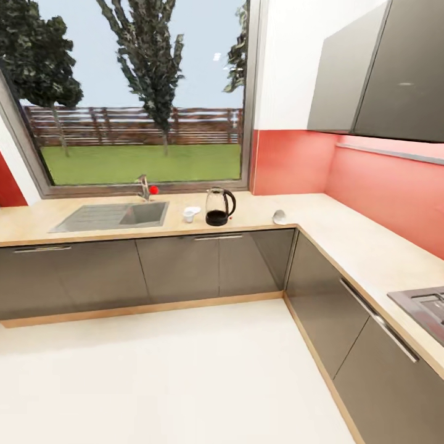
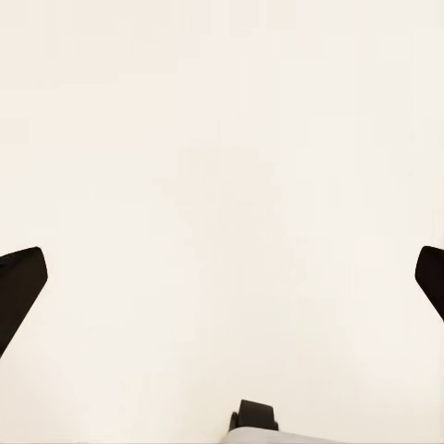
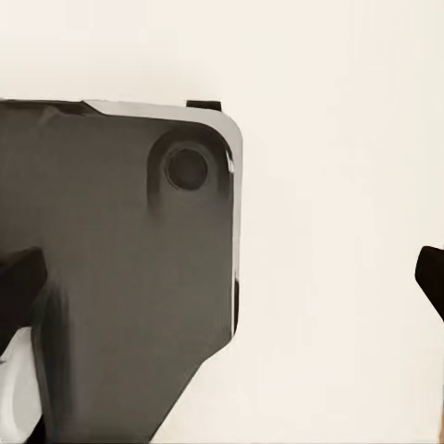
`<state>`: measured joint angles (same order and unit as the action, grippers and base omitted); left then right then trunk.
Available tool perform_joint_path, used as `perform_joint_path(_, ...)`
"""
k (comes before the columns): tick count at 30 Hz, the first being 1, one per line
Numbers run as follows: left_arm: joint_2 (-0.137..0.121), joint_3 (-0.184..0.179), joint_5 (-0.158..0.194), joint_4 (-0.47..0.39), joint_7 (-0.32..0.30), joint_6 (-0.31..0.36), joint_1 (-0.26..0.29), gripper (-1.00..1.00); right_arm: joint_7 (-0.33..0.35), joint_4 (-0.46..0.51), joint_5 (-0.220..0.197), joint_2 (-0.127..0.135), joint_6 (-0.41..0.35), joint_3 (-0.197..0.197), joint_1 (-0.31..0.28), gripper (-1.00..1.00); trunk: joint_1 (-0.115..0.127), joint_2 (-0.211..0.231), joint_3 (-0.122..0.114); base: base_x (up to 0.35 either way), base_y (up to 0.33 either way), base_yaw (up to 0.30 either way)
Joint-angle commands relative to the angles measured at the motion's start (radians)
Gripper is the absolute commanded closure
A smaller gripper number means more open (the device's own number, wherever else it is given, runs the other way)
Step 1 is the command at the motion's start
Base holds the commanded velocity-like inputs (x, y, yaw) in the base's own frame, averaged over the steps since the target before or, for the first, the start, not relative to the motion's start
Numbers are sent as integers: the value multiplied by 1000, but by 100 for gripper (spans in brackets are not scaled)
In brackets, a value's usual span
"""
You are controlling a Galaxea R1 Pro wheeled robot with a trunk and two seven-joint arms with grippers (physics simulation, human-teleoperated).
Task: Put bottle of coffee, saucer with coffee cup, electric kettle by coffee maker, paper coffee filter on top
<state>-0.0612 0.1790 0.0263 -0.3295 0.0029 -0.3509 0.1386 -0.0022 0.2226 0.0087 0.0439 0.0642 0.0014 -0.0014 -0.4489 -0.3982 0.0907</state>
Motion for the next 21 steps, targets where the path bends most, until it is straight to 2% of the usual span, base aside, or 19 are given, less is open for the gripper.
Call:
perform_joint_path(1, 1, 0, 2, 0, 0, -3, 1, -100, 0, -2, 1, -1, 1, 0, 0, -100, -1, -2, 2, 316, -95, 0)
perform_joint_path(5, 3, 0, 2, -1, 0, -3, 4, -100, -1, -5, 1, -1, 1, 0, 0, -100, -1, -2, 2, 257, -81, 0)
perform_joint_path(11, 6, -2, 1, -13, -6, -5, 9, -100, -1, -7, 1, -2, 1, 0, 0, -100, -1, -2, 2, 52, -16, 0)
perform_joint_path(16, 13, -45, -20, -25, -9, 1, 22, -100, -1, -9, 1, -2, 3, 0, 0, -100, -1, -2, 2, 7, -2, -97)
perform_joint_path(21, 37, -71, -34, -58, -10, 12, 114, -100, 1, -23, -1, -2, 3, -1, 0, -100, -1, -2, 2, 1, 0, -232)
